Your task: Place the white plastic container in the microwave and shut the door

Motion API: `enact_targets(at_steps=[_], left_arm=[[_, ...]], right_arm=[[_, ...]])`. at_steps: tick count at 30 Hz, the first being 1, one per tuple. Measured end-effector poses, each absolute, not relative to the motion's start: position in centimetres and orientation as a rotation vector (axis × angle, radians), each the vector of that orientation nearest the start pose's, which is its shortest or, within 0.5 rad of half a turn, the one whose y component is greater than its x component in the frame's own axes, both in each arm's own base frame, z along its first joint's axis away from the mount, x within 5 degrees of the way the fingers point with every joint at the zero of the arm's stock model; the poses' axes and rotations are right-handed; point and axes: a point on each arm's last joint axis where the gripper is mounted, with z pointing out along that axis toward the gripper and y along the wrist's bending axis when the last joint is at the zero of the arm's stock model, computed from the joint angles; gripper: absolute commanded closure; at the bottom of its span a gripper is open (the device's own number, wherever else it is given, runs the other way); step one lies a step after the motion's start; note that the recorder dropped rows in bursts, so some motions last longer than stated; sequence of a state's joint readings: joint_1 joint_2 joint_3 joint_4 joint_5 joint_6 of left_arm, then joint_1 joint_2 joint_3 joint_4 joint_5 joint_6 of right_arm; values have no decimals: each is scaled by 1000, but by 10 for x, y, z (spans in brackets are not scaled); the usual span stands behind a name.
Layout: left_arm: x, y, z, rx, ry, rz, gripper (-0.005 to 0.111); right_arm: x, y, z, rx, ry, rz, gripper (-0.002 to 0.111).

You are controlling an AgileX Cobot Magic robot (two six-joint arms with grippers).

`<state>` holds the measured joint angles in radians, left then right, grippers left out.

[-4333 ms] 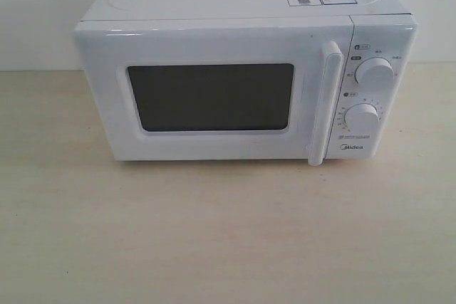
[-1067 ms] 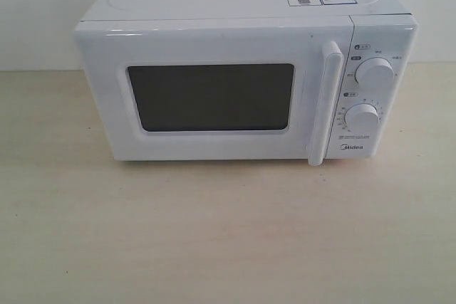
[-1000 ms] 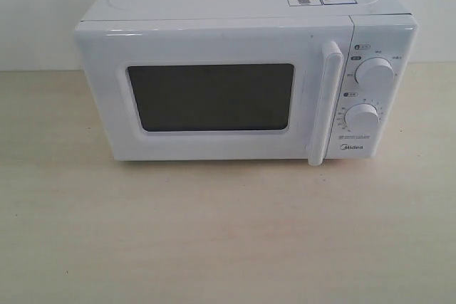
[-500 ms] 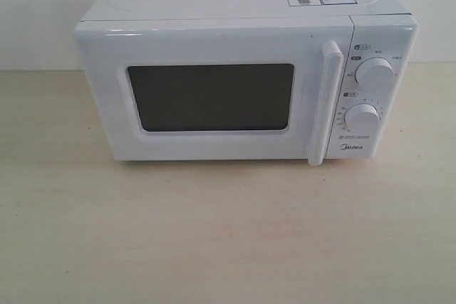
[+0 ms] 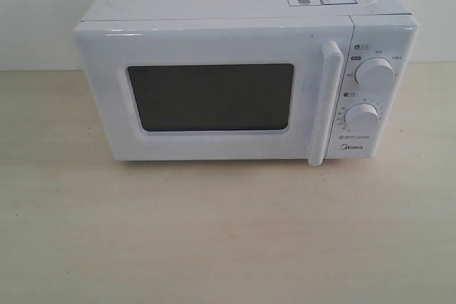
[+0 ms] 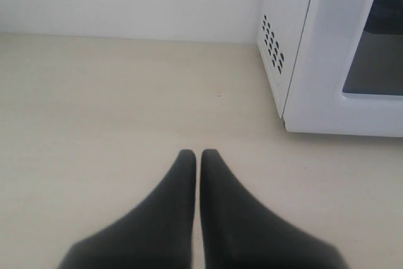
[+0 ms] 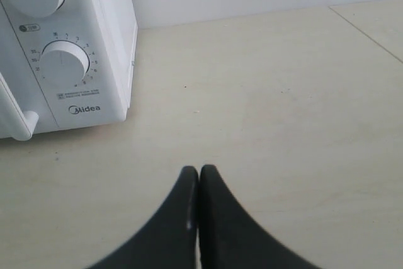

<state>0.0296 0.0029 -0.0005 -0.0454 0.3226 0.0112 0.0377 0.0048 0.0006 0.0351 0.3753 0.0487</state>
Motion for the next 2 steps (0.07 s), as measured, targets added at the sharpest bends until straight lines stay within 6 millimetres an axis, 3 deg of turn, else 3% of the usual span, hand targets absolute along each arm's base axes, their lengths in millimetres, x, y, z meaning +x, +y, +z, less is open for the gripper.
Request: enact_targets(at_steps=[2], left_arm=[[54,0,184,-45,1808,-15,102]], right_arm=[[53,3,179,32,1865,94,108]])
